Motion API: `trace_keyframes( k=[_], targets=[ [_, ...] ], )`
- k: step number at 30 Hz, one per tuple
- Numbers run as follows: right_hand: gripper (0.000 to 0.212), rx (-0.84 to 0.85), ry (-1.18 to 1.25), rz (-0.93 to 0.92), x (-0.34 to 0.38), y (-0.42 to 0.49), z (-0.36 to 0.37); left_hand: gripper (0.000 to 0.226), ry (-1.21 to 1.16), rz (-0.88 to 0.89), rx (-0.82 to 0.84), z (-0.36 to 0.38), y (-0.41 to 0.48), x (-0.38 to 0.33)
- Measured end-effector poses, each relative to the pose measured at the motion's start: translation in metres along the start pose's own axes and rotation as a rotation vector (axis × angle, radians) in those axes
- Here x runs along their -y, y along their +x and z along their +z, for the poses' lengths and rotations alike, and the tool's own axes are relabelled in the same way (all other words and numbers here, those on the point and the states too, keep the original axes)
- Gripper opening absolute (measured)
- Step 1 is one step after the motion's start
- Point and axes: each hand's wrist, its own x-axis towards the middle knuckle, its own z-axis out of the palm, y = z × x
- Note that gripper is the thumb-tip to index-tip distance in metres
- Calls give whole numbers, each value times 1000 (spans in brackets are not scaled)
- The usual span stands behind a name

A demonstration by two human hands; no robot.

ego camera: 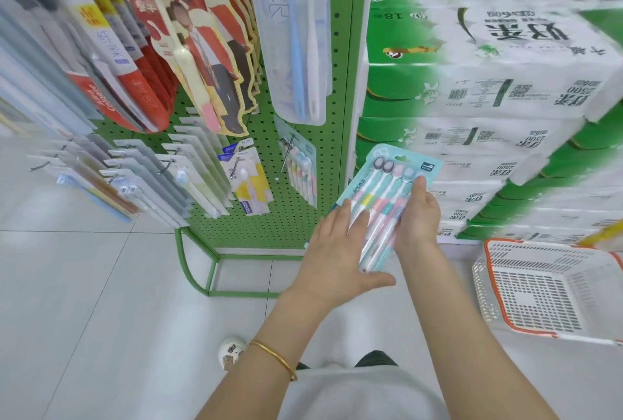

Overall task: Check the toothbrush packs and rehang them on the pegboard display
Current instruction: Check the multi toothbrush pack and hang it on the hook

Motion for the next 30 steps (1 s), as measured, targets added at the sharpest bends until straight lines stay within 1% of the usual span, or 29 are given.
trace_keyframes(
  k=[1,4,7,9,11,12,13,15,16,17,18,19,21,23,25,28,30],
  targets=[
    [35,-3,-19,-11,0,-2,1,103,20,-29,24,0,0,-2],
    [36,20,-138,-74,-1,-5,2,96,26,-81,56,1,2,-4],
    [36,90,-265,-159,-3,-7,3,88,-97,-99,47,2,5,-3],
    [39,172,-367,-225,0,-10,4,82,-335,-131,-18,1,7,-2],
    [42,245,-427,-235,2,-13,5,72,-633,-250,-77,-2,7,1],
    [43,243,-448,-241,3,-14,4,66,-780,-325,-99,-4,8,5],
    [42,207,-485,-272,2,-14,3,58,-914,-384,-117,-6,9,10],
    [38,84,-607,-351,-3,-7,-3,44,-1138,-454,-111,-7,9,21],
    [36,57,-645,-340,-5,-4,-5,41,-1222,-471,-93,-9,8,25],
    [37,77,-651,-294,-7,-2,-7,39,-1281,-481,-77,-11,7,27],
    [40,137,-606,-234,-10,0,-8,37,-1321,-486,-69,-12,7,28],
    [41,209,-528,-159,-12,0,-9,36,-1350,-488,-67,-11,7,29],
    [33,318,-343,-43,-13,-3,-8,32,-1358,-497,-73,-9,7,29],
    [23,359,-246,-5,-12,-4,-10,27,-1305,-510,-86,-6,7,30],
    [22,400,-234,-1,-12,-5,-14,22,-1256,-519,-87,-5,7,31],
    [27,483,-242,8,-11,-6,-22,16,-1228,-553,-80,-9,9,31],
    [24,561,-266,-1,-8,-10,-26,15,-1199,-555,-116,-16,13,31]
  ],
)
